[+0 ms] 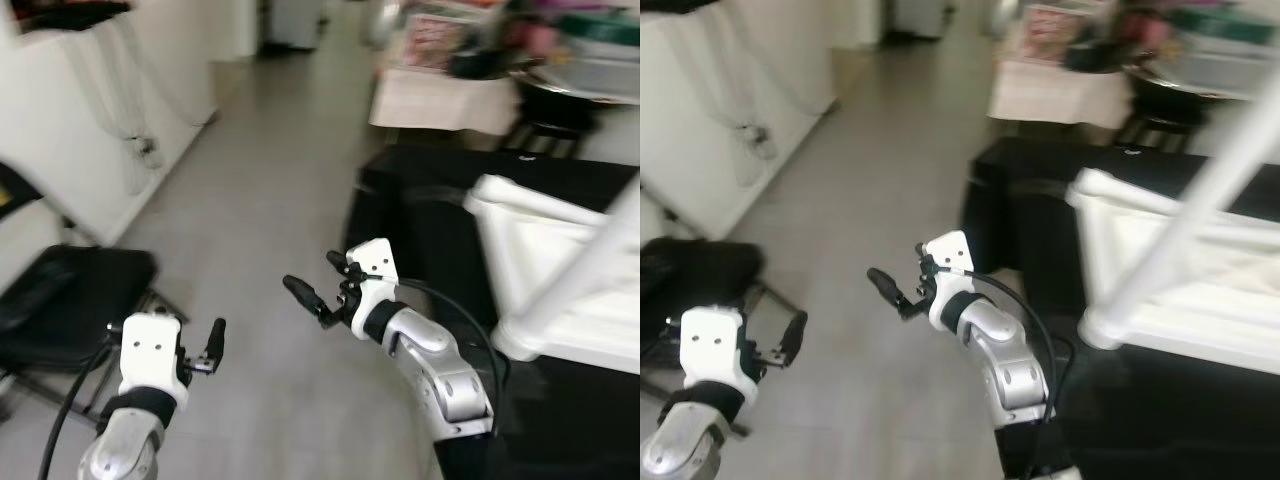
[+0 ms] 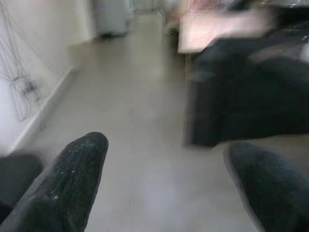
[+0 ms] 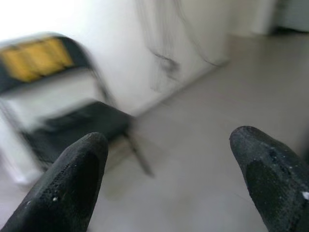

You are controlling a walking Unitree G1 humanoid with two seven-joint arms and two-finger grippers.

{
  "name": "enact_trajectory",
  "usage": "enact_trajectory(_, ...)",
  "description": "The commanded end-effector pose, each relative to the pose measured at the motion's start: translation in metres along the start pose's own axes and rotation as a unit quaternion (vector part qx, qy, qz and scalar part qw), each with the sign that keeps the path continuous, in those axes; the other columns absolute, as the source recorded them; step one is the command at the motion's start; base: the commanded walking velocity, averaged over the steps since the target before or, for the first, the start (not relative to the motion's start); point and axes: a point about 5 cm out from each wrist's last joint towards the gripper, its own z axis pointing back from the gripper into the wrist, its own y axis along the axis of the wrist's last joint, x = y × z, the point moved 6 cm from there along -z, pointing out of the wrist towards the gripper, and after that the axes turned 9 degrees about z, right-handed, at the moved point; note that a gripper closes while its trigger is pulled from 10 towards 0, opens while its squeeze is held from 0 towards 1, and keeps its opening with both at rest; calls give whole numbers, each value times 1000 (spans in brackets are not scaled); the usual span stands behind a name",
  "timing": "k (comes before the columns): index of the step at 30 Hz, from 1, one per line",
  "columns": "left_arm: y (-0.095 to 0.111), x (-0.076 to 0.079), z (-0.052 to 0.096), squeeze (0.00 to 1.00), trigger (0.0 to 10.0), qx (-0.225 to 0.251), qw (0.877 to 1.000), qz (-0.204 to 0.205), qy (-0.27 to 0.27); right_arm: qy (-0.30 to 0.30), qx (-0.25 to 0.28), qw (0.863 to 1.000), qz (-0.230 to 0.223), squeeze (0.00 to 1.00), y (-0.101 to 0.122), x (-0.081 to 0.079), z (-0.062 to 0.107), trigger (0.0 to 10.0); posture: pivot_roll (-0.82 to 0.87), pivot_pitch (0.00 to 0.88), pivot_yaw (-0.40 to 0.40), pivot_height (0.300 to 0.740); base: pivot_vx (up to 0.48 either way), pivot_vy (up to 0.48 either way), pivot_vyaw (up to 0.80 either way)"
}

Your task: Building children table

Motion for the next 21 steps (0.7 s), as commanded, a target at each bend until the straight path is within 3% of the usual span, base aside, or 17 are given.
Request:
enact_trajectory(1, -6, -12, 4, 0, 10000, -14, 1000, -12, 19, 20, 22, 1000, -4, 0, 13, -13, -8, 10000, -67, 18, -110, 740, 352, 0, 0)
enact_trajectory(21, -6, -13, 4, 0, 10000, -17, 1000, -17, 14, 22, 26, 999, -12, 0, 13, -14, -10, 10000, -62, 18, -106, 740, 343, 0, 0)
